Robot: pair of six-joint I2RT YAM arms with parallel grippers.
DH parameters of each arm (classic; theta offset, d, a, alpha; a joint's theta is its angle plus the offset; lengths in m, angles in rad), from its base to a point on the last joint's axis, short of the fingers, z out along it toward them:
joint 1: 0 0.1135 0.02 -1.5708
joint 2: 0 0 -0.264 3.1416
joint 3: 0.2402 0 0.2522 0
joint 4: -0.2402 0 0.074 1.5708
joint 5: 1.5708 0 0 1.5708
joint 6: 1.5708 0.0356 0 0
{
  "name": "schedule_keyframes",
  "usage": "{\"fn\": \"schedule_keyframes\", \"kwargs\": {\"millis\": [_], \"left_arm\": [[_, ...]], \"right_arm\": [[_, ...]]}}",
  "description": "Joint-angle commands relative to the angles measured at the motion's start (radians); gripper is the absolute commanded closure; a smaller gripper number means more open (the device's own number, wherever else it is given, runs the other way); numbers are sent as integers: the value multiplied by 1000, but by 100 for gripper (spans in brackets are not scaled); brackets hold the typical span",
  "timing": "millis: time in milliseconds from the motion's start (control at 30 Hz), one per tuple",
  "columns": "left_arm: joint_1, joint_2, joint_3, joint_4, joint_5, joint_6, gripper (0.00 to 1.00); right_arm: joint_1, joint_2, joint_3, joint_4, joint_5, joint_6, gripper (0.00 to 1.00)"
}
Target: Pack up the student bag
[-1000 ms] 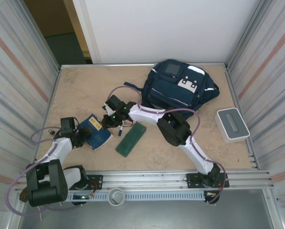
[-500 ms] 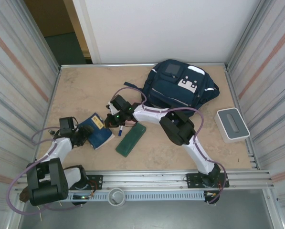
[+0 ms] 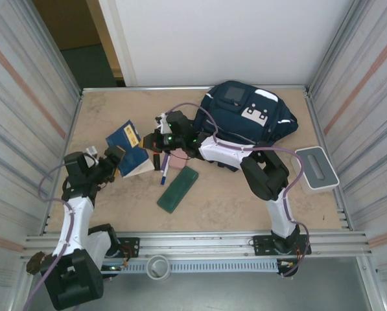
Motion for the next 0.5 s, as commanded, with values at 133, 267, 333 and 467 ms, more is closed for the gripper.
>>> {"fn": "schedule_keyframes", "kwargs": {"millis": [133, 267, 333, 467], "left_arm": [[-1, 2, 21, 108, 153, -108, 21], [-1, -2, 23, 135, 159, -107, 30], [0, 2, 22, 153, 165, -110, 32], [-3, 15, 18, 216, 193, -140, 45]], "right_arm": [[-8, -69, -49, 212, 18, 170, 100], [-14, -68, -73, 274, 17, 215, 100], [-17, -74, -79, 272, 23, 215, 100], [-23, -78, -101, 281, 39, 220, 100]]}}
